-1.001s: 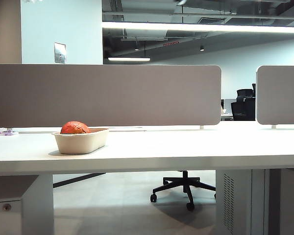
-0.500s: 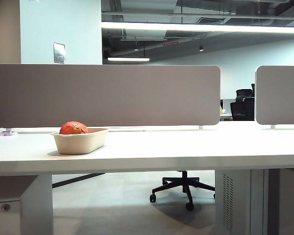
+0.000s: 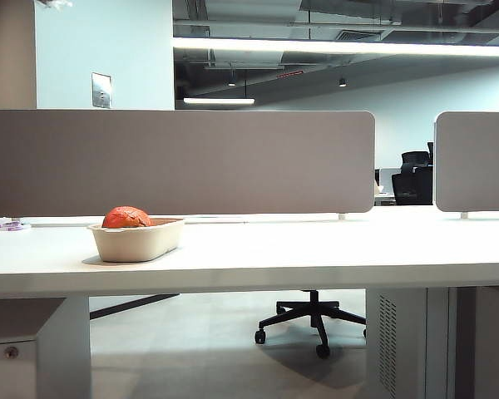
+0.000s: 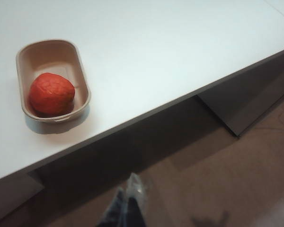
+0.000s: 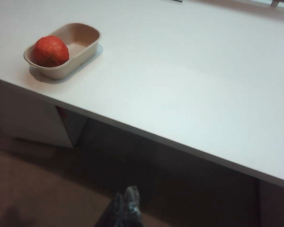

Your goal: Pick up the orange and place it into the paper lunchbox.

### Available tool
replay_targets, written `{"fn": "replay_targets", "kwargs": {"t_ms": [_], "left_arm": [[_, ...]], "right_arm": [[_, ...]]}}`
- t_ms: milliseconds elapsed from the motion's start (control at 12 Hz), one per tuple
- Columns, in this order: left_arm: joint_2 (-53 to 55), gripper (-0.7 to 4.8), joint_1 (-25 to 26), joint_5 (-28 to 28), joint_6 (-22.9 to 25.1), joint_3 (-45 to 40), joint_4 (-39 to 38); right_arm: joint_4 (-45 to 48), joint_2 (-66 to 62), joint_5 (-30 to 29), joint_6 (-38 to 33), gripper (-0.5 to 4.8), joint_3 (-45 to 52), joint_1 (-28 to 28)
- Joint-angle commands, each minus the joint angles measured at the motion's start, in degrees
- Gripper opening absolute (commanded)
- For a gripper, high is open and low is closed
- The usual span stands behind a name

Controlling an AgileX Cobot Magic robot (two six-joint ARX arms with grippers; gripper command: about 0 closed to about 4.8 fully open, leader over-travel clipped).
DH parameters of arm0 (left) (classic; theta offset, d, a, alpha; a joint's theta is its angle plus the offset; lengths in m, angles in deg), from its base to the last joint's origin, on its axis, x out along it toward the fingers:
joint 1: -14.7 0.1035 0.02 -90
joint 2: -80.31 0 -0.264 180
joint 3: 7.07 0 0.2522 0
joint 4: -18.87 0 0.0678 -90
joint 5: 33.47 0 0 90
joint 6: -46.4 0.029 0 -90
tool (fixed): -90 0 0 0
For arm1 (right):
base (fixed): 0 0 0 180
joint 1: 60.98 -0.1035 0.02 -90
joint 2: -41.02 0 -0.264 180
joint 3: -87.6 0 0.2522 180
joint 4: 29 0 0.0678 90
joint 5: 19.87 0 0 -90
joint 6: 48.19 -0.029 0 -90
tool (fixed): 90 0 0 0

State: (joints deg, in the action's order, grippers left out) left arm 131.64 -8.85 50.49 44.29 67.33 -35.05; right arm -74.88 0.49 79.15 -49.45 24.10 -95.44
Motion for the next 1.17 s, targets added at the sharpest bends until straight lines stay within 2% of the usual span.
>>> {"fn": "replay_targets", "kwargs": {"t_ms": [83,250,417,584,918,1001,1084,1168], "left_arm": [[-1.09,-0.06,-0.04,-0.68,0.44,-2.14,-0.07],[-2.23,-0.06,-0.07,-0.68,0.42,-4.5,-0.02],[-5.92,-0.06,-0.07,-0.63,0.37,-9.79,0.22],[-10.32,-0.06,-0.07,-0.63,0.11,-14.34,3.13],[-19.93,-0.06,-0.07,1.57,0.04,-22.53,10.05],[-25.22,-0.06,-0.04,2.67,-0.28,-26.05,12.07],[-42.47,-0.06,-0.04,5.9,-1.66,-37.77,18.34],[-48.94,-0.06,-0.04,7.67,-4.13,-42.95,19.85]], "right_arm": [[7.1,7.28,1.53,-0.28,-0.05,8.59,-0.02],[9.29,11.39,3.52,-0.31,-0.05,13.03,0.0],[12.39,18.21,10.38,-0.28,-0.04,18.69,0.0],[12.61,22.1,13.59,-0.28,0.0,20.94,-0.02],[12.26,25.88,13.29,-0.28,0.0,21.97,-0.02],[12.31,27.19,12.87,-0.68,0.0,21.97,-0.13],[12.24,31.01,12.94,-0.63,0.0,21.97,-0.15],[12.24,32.11,12.94,-0.63,0.0,21.97,-0.15]]}}
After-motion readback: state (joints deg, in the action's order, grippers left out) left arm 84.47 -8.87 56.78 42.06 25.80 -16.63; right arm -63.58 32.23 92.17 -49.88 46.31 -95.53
